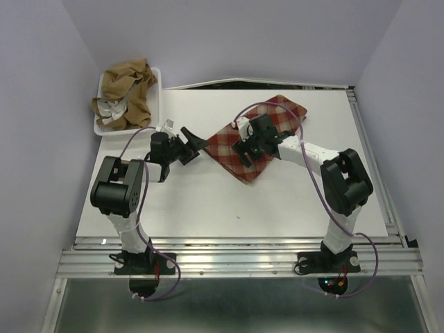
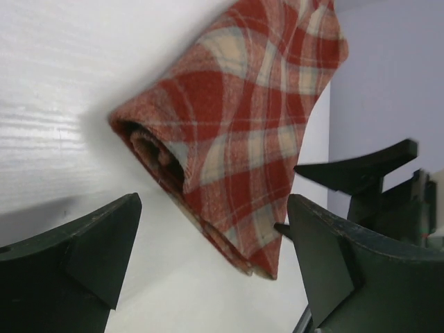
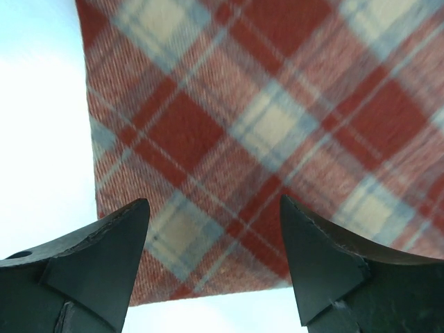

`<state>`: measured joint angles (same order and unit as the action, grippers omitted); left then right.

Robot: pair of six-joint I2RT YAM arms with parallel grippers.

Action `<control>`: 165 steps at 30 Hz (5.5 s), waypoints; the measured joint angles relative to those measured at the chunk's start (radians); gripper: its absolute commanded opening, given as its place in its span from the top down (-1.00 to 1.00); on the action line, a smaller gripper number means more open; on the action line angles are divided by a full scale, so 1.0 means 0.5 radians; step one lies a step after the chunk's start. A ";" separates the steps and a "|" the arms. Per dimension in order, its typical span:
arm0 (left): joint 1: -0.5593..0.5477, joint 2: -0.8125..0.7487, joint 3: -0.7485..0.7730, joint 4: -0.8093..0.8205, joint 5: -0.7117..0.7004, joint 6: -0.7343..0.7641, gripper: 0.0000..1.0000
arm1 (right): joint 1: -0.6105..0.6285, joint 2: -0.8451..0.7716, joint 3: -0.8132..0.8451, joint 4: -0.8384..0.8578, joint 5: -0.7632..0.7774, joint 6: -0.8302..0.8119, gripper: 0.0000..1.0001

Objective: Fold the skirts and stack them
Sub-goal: Fold the skirt

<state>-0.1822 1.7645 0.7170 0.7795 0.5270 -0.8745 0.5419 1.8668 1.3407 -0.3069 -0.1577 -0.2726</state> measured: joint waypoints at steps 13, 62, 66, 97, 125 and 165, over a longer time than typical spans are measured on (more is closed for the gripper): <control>-0.033 0.303 0.143 0.398 -0.018 -0.305 -0.97 | 0.058 -0.172 -0.425 0.262 0.282 0.432 -0.50; -1.375 0.305 1.219 -1.997 -0.443 3.536 -0.17 | -0.900 -0.078 -1.304 1.213 -1.199 2.531 0.74; -1.373 0.382 1.294 -1.984 -0.483 3.507 0.55 | -0.887 -0.054 -1.304 1.261 -1.219 2.552 0.74; -1.173 0.327 1.603 -2.107 -0.358 3.247 0.03 | -0.502 0.303 -1.239 2.255 -1.170 3.242 0.99; 0.045 0.128 0.244 -0.121 0.166 0.381 -0.97 | -0.482 0.278 -1.054 1.676 -0.925 2.824 0.99; -0.092 0.415 0.180 0.410 0.117 -0.050 -0.97 | -0.483 0.278 -1.030 1.621 -0.940 2.793 0.99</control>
<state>-0.2279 1.9720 0.8070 0.9848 0.5854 -0.8997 0.3004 2.0060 0.8257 0.5037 -0.6277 1.1240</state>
